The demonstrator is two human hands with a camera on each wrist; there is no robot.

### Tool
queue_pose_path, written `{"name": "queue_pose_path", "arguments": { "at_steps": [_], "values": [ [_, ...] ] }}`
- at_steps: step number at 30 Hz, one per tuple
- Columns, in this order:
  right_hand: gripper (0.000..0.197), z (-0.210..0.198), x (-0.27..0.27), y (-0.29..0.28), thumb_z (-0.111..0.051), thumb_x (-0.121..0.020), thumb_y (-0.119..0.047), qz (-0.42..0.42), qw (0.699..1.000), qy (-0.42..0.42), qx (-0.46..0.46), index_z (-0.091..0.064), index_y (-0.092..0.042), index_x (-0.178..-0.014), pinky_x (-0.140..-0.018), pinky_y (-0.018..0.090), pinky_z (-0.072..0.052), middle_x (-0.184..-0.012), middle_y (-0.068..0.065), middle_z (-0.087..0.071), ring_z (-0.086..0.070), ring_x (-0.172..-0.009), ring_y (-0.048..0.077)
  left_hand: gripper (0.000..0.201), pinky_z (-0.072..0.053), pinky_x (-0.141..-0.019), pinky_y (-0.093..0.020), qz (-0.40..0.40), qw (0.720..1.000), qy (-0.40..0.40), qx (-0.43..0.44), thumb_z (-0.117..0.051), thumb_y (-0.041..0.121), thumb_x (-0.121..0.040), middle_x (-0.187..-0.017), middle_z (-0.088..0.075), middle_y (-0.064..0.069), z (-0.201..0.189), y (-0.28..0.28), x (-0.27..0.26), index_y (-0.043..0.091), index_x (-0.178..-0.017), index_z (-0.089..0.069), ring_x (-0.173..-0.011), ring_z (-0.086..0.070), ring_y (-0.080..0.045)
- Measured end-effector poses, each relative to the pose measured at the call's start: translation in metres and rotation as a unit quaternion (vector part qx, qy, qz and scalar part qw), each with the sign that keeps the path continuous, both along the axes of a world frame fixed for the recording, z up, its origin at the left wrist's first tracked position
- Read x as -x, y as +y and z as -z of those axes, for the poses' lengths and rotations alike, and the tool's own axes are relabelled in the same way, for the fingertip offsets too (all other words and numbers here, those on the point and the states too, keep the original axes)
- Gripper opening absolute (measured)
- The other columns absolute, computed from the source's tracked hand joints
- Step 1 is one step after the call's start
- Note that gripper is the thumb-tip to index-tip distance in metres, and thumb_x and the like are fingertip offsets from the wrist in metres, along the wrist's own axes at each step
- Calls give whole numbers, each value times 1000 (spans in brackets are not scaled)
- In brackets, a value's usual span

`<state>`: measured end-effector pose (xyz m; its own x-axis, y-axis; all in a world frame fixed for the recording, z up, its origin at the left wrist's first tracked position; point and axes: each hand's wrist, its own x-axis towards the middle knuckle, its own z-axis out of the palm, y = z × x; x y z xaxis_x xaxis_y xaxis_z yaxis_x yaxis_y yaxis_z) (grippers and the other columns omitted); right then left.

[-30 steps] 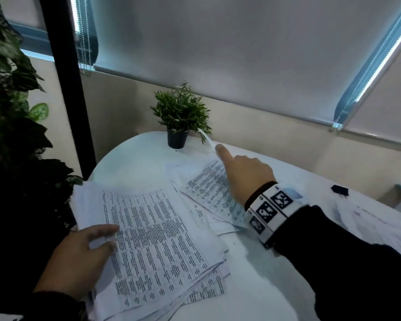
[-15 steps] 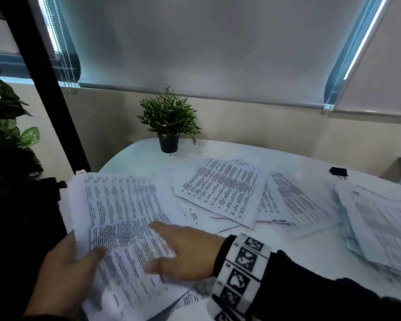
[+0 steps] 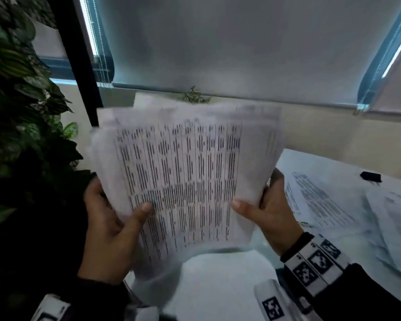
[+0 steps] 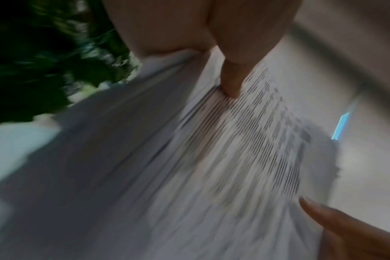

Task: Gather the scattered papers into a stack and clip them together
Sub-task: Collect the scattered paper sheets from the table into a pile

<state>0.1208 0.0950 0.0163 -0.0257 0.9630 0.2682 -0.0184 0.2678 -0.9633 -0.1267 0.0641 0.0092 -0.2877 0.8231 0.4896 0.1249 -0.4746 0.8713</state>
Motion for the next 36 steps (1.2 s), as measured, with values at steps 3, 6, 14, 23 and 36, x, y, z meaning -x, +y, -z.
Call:
{"name": "queue_pose_path", "arguments": {
  "at_steps": [3,6,14,23,36],
  "values": [
    [77,19,0,-9,-71,-72,-2,-8,999,-19,35,-26,-39,-122,-91,39,-53,-119,-1,-61,-64,-107,13,42,-55,-80,-19,30,997,12,75,-64,18,-76,-109,-69,21,15,-1,-2,35,-112,-54,-101,-64,4],
    [68,30,3,-13,-62,-79,11,5,998,-28,62,-29,-37,-115,-92,35,-52,-118,-2,-57,-63,-105,10,33,-51,-78,-22,41,994,7,104,-65,13,-84,-101,-68,30,22,-1,-4,37,-105,-56,-95,-64,10],
    [45,24,-7,-17,-58,-82,-13,-7,979,-123,164,-46,-34,-121,-97,40,-48,-115,-7,-65,-62,-107,13,44,-55,-86,-21,97,988,-76,91,-66,29,-81,-115,-70,13,24,2,-14,25,-124,-57,-108,-65,-6],
    [28,-39,-192,-48,-64,-77,5,245,964,-89,46,-62,-15,-97,-74,38,-51,-87,-1,-71,-64,-79,19,29,-51,-66,-19,206,944,173,191,-75,25,-79,-85,-67,16,43,-9,-62,49,-91,-63,-72,-66,-7],
    [67,14,-406,-92,-67,-81,2,423,701,-404,407,-38,-4,-141,-110,35,-23,-152,15,-30,-30,-138,32,19,-48,-65,-16,253,842,434,198,-67,31,-85,-84,-67,18,14,37,-103,47,-90,-59,-72,-64,1]
  ]
}}
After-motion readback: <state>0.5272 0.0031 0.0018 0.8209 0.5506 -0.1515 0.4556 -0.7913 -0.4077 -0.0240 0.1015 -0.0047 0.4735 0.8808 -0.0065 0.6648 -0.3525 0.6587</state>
